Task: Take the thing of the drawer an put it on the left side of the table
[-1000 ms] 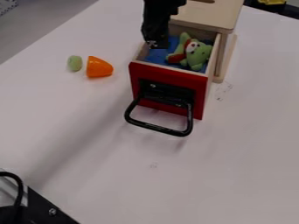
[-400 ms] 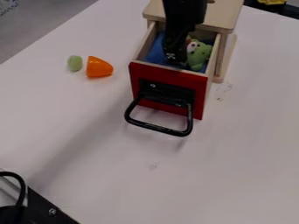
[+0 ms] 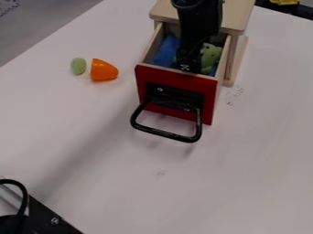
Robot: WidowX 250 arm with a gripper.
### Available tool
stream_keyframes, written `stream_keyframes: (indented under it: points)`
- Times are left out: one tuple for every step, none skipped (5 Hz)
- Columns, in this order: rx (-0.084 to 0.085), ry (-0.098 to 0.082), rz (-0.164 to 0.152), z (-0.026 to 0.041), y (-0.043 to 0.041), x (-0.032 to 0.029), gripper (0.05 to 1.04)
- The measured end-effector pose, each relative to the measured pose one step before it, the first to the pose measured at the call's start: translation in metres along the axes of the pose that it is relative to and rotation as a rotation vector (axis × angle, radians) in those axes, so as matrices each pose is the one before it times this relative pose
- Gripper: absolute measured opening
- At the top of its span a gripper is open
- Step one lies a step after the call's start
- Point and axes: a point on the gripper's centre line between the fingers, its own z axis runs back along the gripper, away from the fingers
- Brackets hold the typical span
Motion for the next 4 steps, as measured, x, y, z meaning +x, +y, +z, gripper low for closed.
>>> stream_keyframes:
  points:
    - [0.0179,-0.0167,0.0085,-0.00744,0.00309,0.00267,0.998]
    - [0.0121,-0.0313,0.0010,-0.00726,0.00380,0.00349,0.998]
    - [-0.0039,-0.0051,0.0055,-0.00514,0.00215,0.00036,0.998]
    - [-0.0033,-0.0087,0.0025,-0.00273,-0.00058,0.00170,0.964]
